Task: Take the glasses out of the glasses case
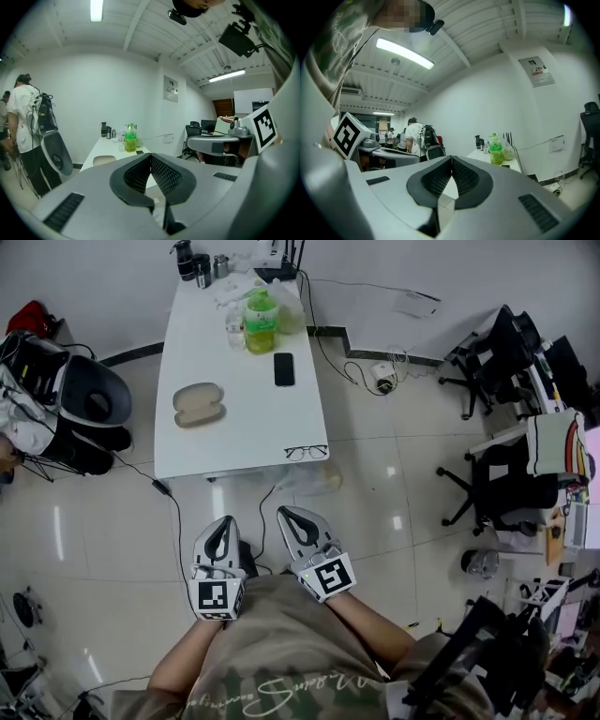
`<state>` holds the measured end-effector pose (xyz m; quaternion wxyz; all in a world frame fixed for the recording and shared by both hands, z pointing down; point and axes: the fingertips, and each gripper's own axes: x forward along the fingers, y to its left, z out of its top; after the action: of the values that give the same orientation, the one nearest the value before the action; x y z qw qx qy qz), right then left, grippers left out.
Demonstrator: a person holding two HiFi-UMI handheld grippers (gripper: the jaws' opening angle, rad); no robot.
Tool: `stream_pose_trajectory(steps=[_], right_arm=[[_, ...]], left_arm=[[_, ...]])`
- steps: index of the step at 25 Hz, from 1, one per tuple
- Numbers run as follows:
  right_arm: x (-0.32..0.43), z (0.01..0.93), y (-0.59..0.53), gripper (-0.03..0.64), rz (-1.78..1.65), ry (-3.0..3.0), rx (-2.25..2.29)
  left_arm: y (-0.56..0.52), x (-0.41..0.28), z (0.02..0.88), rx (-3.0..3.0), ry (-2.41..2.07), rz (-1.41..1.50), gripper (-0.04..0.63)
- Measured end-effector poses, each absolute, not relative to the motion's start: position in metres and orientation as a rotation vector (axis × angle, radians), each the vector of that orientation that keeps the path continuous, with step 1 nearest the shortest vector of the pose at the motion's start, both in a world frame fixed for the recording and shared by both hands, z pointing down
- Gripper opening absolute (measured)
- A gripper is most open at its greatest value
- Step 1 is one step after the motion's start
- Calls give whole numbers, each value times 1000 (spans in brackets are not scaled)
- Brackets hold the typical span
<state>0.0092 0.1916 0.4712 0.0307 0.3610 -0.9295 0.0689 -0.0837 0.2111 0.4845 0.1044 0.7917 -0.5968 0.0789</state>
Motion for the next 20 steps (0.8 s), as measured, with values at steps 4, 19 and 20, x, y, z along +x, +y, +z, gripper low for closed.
stream_pose_trajectory(steps=[4, 19, 20], right_arm=[[48, 483, 228, 12, 270, -2874, 1100], [98, 486, 328, 12, 388, -2984, 907], [100, 485, 328, 12, 373, -2983, 924]], left_arm=[[257, -40, 497, 2298, -1789, 246, 8], [363, 36, 500, 2274, -1769, 339, 8], [365, 33, 501, 2268, -1792, 346, 8]])
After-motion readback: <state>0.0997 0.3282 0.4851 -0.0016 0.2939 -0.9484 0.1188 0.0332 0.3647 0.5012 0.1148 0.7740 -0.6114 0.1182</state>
